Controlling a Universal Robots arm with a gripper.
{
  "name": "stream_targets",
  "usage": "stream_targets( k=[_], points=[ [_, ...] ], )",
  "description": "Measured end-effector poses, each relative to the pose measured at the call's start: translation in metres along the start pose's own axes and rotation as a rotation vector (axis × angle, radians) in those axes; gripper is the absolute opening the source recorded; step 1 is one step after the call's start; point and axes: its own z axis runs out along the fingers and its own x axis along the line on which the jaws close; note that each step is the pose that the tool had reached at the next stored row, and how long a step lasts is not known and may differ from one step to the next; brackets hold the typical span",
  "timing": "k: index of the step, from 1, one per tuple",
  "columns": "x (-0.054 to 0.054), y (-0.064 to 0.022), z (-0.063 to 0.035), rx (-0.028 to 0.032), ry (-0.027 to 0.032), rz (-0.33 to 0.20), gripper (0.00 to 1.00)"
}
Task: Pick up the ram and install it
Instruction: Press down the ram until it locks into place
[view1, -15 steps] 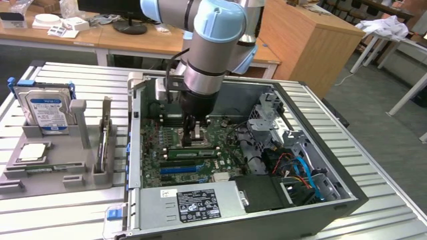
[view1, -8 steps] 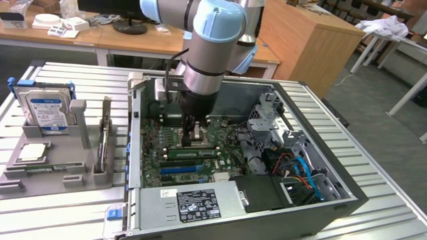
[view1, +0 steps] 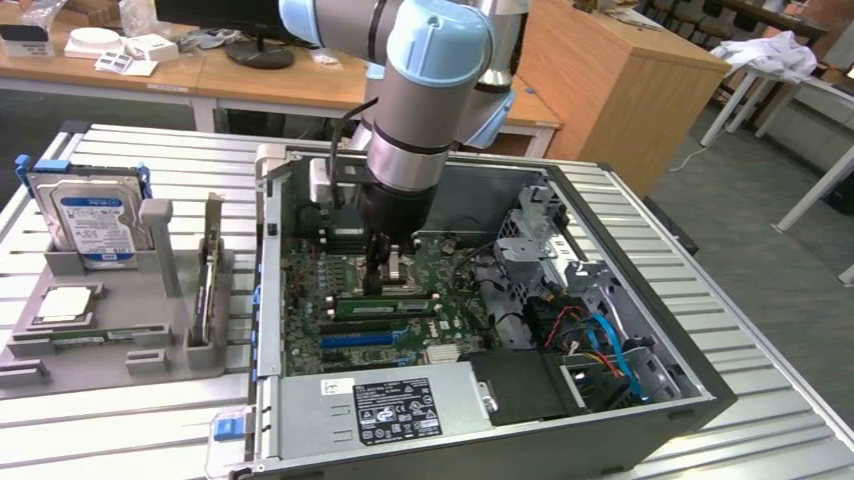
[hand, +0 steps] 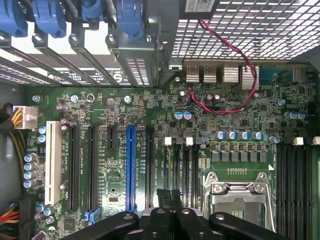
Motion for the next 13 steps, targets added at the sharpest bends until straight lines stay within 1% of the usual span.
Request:
stream_targets(
  k=[13],
  points=[
    [0.0001, -0.0003, 0.0082, 0.0001, -0.0001, 0.0, 0.11]
  ],
)
